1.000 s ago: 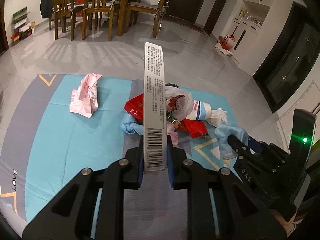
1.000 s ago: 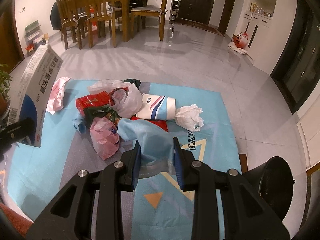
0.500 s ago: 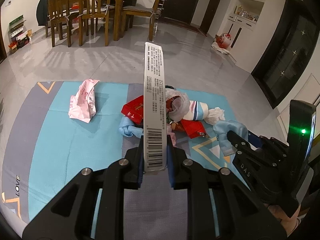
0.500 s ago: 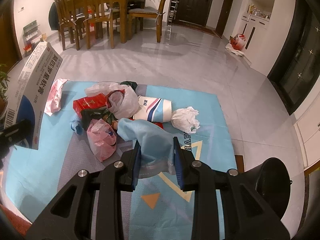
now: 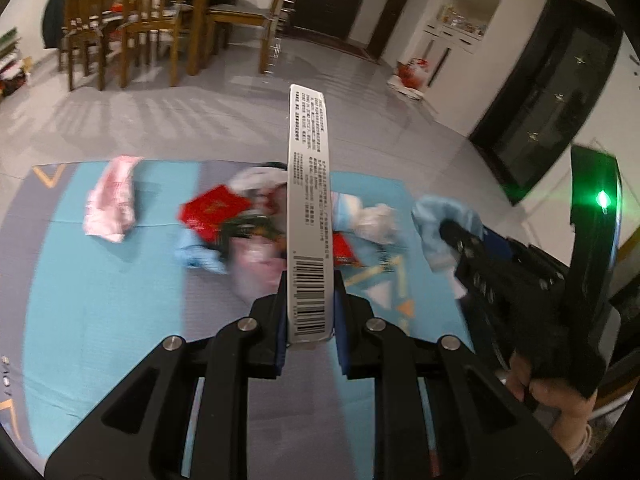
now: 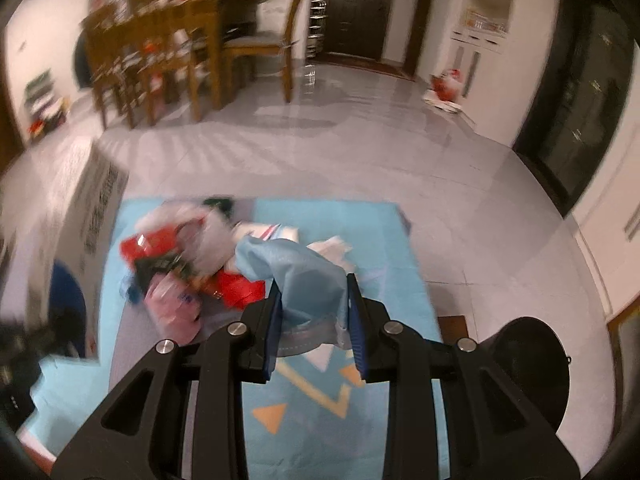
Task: Collect trash
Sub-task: 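Carry the white box and blue mask with both grippers over the black bin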
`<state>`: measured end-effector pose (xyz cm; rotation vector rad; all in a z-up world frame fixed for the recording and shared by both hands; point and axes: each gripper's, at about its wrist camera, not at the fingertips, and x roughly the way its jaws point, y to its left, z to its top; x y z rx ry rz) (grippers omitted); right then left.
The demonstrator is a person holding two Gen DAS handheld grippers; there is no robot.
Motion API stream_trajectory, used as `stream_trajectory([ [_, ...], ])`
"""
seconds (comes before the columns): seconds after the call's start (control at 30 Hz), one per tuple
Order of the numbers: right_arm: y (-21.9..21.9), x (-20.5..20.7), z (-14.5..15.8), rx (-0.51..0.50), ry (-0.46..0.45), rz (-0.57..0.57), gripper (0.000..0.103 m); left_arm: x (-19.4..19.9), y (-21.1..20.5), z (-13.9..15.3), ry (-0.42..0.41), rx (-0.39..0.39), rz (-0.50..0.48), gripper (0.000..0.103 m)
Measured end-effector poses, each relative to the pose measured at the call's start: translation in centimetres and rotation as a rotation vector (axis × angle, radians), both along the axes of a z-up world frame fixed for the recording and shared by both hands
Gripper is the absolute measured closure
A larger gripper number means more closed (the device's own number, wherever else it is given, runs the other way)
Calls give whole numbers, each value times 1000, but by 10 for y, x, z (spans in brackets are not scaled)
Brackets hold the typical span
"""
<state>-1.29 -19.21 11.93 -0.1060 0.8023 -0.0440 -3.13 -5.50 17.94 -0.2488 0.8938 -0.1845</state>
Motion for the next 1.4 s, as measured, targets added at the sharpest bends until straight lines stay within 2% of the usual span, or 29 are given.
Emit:
stream_trajectory([
  [0.17,-54,5,24,103,-41,-133,73,8,-51,12,-38,51,-93,83],
  [0.43,-159,-21,52,203,-118,-381,72,24,-143,18,-45,-5,-278,83],
  [0.6,-220,-48,58,251,-151,-541,72,27,-212,8,5,-28,-443,83],
  [0.83,-275,-70,43,307,-117,-681,72,24,-291,-21,123,-16,-646,83],
  [0.97,-299,-76,29,354,-68,-748,72,20,-322,-40,201,-7,-720,83],
  [1.1,-320,-76,7,452,-4,-818,72,18,-343,-59,265,23,-740,83],
  [1.27,-333,-76,-4,481,36,-862,72,13,-364,-77,318,54,-810,83],
  [1.4,-336,-74,-8,471,63,-887,72,13,-373,-86,328,87,-822,83],
])
